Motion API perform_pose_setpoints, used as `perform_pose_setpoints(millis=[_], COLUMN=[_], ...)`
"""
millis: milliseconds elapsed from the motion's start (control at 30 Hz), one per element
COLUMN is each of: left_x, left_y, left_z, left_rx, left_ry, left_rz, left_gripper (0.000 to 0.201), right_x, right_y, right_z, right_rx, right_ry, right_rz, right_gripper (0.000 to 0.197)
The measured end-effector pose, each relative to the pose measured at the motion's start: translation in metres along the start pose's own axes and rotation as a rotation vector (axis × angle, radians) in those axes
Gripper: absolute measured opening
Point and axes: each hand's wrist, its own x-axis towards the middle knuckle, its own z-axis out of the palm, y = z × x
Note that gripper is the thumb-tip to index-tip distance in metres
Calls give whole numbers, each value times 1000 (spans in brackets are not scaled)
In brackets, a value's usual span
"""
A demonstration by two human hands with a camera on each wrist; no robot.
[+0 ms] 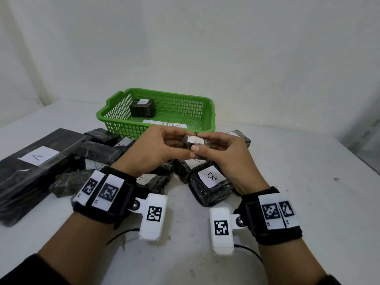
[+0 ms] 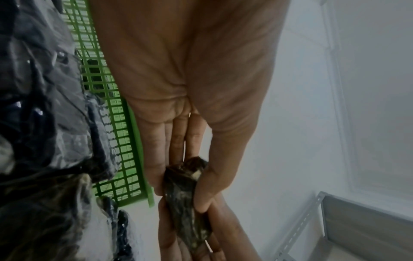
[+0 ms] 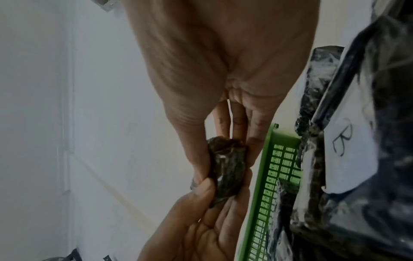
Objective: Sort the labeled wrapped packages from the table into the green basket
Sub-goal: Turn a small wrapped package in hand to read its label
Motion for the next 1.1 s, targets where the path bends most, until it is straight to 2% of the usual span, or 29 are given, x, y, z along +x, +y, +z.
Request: perform_pose_setpoints(millis=[133, 367, 700, 800, 900, 967, 1100], left_x=[1, -2, -3, -3, -3, -4, -5], left_y=[1, 1, 2, 2, 1, 1, 0], left_z=[-4, -2, -3, -1, 0, 2, 6], left_rx=[-80, -26, -35, -41, -41, -29, 9], left_ry=[60, 13, 37, 49, 64, 42, -13], left_rz=[-9, 3, 59, 93, 153, 179, 194], left_gripper=[49, 53, 55, 57, 58, 58, 56], right_x=[0, -1, -1, 0, 1, -1, -3], right_y=[-3, -3, -3, -3, -3, -5, -7], right_z=[-6, -5, -6, -4, -2, -1, 3], right_rx=[54, 3, -3, 17, 87, 178, 263], right_ry=[-62, -34, -51, -57, -94, -95, -40], right_rz=[-16, -39, -83, -43, 66, 114, 119], right_gripper=[48, 41, 51, 57, 63, 60, 39])
